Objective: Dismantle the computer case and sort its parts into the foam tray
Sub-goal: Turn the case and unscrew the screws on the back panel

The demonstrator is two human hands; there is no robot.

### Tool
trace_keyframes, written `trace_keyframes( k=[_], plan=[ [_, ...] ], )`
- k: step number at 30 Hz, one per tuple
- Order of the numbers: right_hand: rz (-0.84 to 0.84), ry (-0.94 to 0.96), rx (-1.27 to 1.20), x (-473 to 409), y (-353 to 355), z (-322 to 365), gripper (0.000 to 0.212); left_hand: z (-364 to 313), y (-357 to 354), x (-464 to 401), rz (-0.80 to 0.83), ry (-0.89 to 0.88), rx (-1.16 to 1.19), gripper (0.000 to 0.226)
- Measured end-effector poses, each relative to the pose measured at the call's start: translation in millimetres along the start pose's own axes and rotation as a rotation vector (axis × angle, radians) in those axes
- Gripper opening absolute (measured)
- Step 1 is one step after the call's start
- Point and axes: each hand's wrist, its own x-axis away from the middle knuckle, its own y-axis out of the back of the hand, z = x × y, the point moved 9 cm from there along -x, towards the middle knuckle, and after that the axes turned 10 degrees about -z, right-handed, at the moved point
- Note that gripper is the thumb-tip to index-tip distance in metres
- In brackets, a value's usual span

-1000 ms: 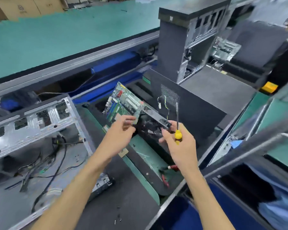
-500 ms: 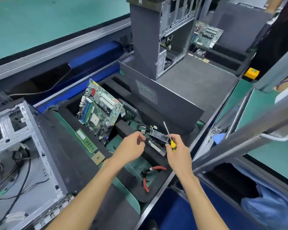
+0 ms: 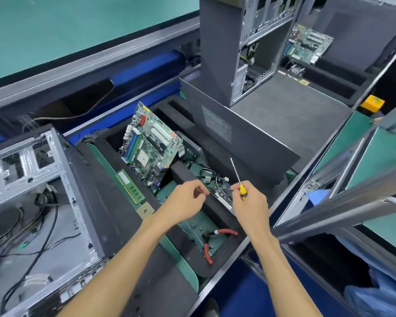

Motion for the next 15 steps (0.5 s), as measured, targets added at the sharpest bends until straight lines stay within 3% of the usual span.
trace_keyframes(
  k=[7, 11, 15],
  plan=[
    [0.128, 0.204, -0.385, 35, -28, 111, 0.012, -25, 80, 51, -0.198, -0.18, 0.2, 0.024],
    [0.263, 0.185, -0.598, 74, -58, 167, 0.024, -7, 144, 93, -0.36, -0.171, 0.313, 0.034],
    [0.45, 0.182, -0.698, 127, -93, 211, 0.02, 32, 197, 139, -0.477, -0.125, 0.306, 0.037]
  ],
)
